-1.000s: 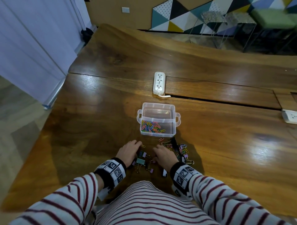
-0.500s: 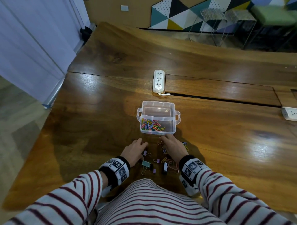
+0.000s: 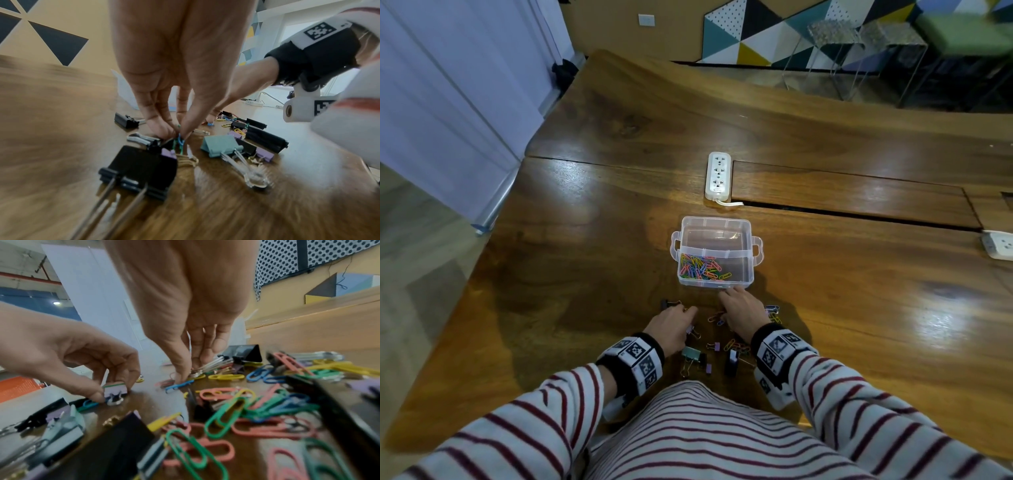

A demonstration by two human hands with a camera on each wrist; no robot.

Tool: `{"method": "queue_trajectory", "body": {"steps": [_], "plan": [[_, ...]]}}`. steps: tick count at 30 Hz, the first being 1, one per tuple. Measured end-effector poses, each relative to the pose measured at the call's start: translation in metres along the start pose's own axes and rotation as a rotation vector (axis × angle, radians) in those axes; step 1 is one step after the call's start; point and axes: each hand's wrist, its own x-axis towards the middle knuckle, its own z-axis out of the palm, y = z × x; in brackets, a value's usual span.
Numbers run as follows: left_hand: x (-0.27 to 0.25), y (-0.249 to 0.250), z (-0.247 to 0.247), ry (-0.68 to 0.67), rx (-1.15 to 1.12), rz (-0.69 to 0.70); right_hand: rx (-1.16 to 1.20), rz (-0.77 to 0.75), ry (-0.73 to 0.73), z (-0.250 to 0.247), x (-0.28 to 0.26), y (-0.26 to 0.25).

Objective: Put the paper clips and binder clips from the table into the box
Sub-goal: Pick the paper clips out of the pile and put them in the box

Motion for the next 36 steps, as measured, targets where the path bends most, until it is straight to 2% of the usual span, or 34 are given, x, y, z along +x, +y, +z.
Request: {"method": "queue_trajectory", "body": {"steps": [6, 9, 11, 15, 18, 20, 26, 29, 32, 36], "plan": [[0.001, 0.002, -0.005, 0.031, -0.013, 0.013, -0.071, -0.081, -0.058, -0.007, 0.004, -0.003], [0.001, -0.006, -0.010, 0.041, -0.146, 0.019, -0.008, -0.097, -0.091, -0.010, 0.004, 0.001], [0.001, -0.015, -0.015, 0.045, -0.341, 0.014, 0.095, -0.092, -0.096, -0.010, 0.003, 0.004], [0.001, -0.031, -0.032, 0.027, -0.733, -0.034, 0.492, -0.027, -0.040, -0.008, -0.003, 0.014], [0.006, -0.037, -0.042, 0.005, -0.828, -0.013, 0.719, 0.018, 0.002, -0.011, -0.009, 0.020], [0.011, -0.037, -0.046, 0.010, -0.752, -0.012, 0.753, 0.045, 0.012, -0.013, -0.011, 0.025], [0.018, -0.024, -0.038, 0.004, -0.143, 0.096, 0.838, 0.107, -0.036, -0.012, -0.013, 0.033], [0.018, -0.017, -0.025, -0.011, -0.031, 0.103, 0.910, 0.107, -0.042, -0.013, -0.015, 0.032], [0.017, -0.013, -0.013, 0.061, 0.013, 0.092, 1.008, 0.104, -0.017, -0.022, -0.015, 0.029], [0.014, -0.011, -0.006, 0.106, 0.094, 0.089, 1.114, 0.138, 0.084, -0.042, -0.001, 0.025]]}}
